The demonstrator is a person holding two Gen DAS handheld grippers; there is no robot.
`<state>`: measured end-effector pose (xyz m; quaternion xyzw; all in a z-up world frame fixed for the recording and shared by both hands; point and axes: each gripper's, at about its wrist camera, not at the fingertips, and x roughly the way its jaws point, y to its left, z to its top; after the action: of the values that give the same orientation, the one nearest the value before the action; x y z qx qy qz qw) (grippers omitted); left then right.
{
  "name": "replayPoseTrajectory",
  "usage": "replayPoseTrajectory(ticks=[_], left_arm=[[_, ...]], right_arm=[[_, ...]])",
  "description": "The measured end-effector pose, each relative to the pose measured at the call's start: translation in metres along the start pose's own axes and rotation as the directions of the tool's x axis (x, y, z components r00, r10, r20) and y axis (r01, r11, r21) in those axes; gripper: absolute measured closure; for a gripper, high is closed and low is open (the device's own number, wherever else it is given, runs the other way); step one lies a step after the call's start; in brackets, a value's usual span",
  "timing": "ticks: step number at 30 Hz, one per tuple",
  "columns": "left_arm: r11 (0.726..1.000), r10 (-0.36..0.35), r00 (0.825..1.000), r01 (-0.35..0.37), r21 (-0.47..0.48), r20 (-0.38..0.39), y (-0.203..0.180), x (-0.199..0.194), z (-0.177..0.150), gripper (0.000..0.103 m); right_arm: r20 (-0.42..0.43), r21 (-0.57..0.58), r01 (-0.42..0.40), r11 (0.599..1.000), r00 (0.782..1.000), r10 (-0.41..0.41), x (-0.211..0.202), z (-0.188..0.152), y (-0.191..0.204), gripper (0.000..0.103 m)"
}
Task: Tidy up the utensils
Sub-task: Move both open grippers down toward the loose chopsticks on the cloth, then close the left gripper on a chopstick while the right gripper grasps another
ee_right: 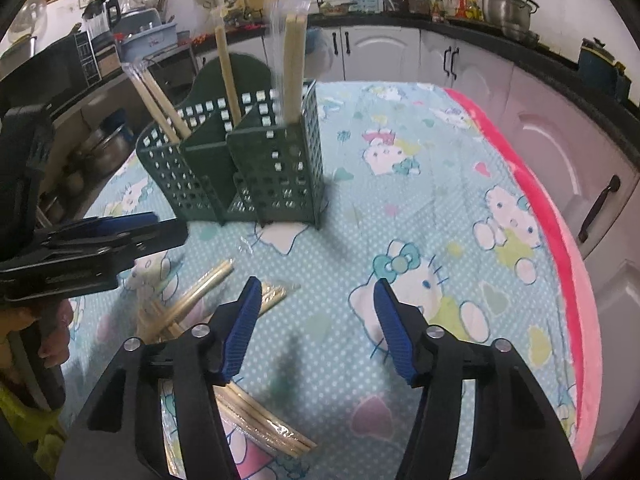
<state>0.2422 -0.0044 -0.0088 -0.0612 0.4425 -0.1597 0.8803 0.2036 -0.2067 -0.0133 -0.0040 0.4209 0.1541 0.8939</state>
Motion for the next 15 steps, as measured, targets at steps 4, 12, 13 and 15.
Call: replayPoseTrajectory(ticks=[4, 12, 13, 15], left_arm=[[1.000, -0.022, 0.998, 0.022, -0.011, -0.050, 0.003, 0.017, -0.002, 0.063], [0.999, -0.038, 0.992, 0.036, -0.017, -0.116, 0.007, 0.038, -0.004, 0.074], [0.999, -0.043, 0.991, 0.041, -0.024, -0.124, 0.009, 0.041, -0.004, 0.074], [0.999, -0.042, 0.990, 0.039, -0.025, -0.133, 0.010, 0.044, -0.004, 0.074]], right_arm=[[-0.039, 0.002, -0.022, 1.000, 0.999, 0.022, 0.014, -0.003, 0.004, 0.059], [-0.103, 0.007, -0.061, 0.998, 0.993, 0.062, 0.045, -0.003, 0.011, 0.069], [-0.110, 0.010, -0.064, 0.998, 0.992, 0.065, 0.049, -0.003, 0.012, 0.070], [-0.122, 0.012, -0.068, 0.998, 0.990, 0.069, 0.056, -0.001, 0.013, 0.070]])
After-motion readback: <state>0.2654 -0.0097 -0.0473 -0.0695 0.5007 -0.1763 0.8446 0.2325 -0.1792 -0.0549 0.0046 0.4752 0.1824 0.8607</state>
